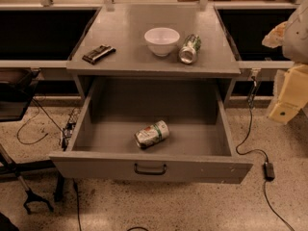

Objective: Pick 7up can from top drawer and place on counter

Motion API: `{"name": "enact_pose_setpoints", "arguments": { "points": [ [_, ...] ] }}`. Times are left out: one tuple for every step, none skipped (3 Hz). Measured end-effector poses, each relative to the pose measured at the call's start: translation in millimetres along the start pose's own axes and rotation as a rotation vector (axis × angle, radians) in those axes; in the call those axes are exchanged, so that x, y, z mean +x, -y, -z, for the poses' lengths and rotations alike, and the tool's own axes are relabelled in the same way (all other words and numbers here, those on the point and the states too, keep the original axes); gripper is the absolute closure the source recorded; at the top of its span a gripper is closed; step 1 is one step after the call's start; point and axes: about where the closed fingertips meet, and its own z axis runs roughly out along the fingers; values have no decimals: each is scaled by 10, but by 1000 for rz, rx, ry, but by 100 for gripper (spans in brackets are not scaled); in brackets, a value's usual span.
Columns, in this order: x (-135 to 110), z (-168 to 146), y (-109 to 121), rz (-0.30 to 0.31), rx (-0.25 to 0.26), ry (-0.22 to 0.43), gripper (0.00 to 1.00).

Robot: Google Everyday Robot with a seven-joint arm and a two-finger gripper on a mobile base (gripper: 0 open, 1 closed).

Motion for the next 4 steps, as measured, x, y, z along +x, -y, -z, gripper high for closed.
{"name": "enact_pose_setpoints", "arguments": {
  "points": [
    [-1, 0, 0, 0, 0, 0, 0],
    [-75, -12, 16, 27, -6, 12, 0],
    [-494, -383, -182, 184, -72, 58, 0],
    [-980, -1203, -572, 430, -219, 86, 0]
  ]
}}
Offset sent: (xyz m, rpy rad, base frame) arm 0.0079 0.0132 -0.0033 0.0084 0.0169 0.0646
